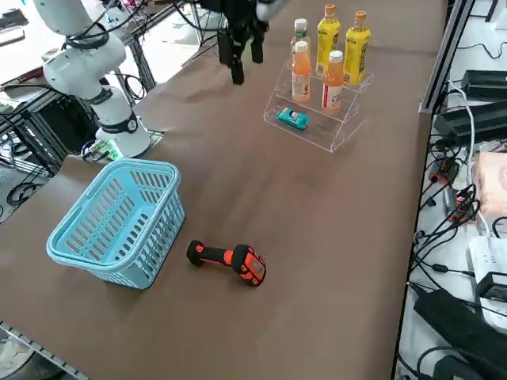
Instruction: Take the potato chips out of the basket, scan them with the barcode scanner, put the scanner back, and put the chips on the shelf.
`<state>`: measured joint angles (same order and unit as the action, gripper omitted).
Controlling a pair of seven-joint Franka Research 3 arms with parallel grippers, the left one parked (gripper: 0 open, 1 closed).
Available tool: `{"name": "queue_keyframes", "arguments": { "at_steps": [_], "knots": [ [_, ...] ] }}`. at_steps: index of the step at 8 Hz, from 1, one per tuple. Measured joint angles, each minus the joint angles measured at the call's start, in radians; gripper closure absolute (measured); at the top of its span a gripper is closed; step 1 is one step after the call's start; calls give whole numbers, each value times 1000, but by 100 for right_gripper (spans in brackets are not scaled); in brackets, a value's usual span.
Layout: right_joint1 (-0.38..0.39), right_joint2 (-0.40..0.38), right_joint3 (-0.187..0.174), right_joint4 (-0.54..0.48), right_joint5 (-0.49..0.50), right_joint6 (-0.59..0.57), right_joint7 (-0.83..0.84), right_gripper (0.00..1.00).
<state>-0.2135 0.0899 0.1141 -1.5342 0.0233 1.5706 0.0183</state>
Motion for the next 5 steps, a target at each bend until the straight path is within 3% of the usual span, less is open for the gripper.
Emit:
{"name": "queue_keyframes", "arguments": {
  "at_steps": [2, 5],
  "knots": [
    [0, 7, 5, 90, -12, -109, 0, 0],
    [7, 63, 18, 111, -12, -117, -1, 0]
  ]
}}
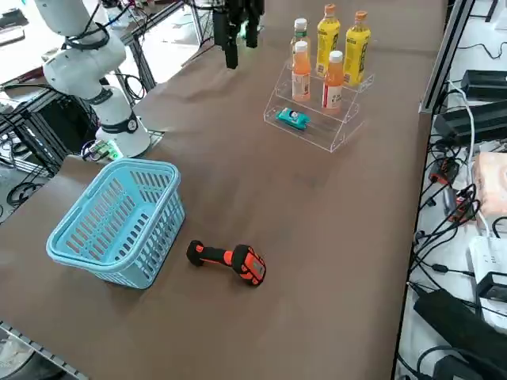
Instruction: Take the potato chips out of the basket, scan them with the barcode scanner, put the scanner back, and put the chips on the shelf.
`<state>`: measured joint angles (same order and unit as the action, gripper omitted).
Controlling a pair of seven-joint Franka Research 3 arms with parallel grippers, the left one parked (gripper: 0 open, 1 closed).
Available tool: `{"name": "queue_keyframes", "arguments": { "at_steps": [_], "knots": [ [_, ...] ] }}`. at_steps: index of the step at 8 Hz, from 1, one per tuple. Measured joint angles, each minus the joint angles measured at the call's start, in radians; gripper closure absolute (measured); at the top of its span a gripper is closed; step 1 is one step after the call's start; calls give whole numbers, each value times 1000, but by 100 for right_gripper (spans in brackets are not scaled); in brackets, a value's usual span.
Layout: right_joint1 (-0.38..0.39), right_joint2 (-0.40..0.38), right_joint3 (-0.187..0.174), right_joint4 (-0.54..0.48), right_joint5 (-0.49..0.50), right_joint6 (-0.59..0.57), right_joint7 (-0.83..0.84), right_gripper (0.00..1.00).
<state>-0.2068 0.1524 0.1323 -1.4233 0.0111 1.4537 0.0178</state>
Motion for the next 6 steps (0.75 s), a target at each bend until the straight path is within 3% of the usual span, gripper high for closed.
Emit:
{"name": "queue_keyframes", "arguments": {
  "at_steps": [6],
  "knots": [
    [0, 12, 1, 14, 0, -1, 0, 0]
  ]
}}
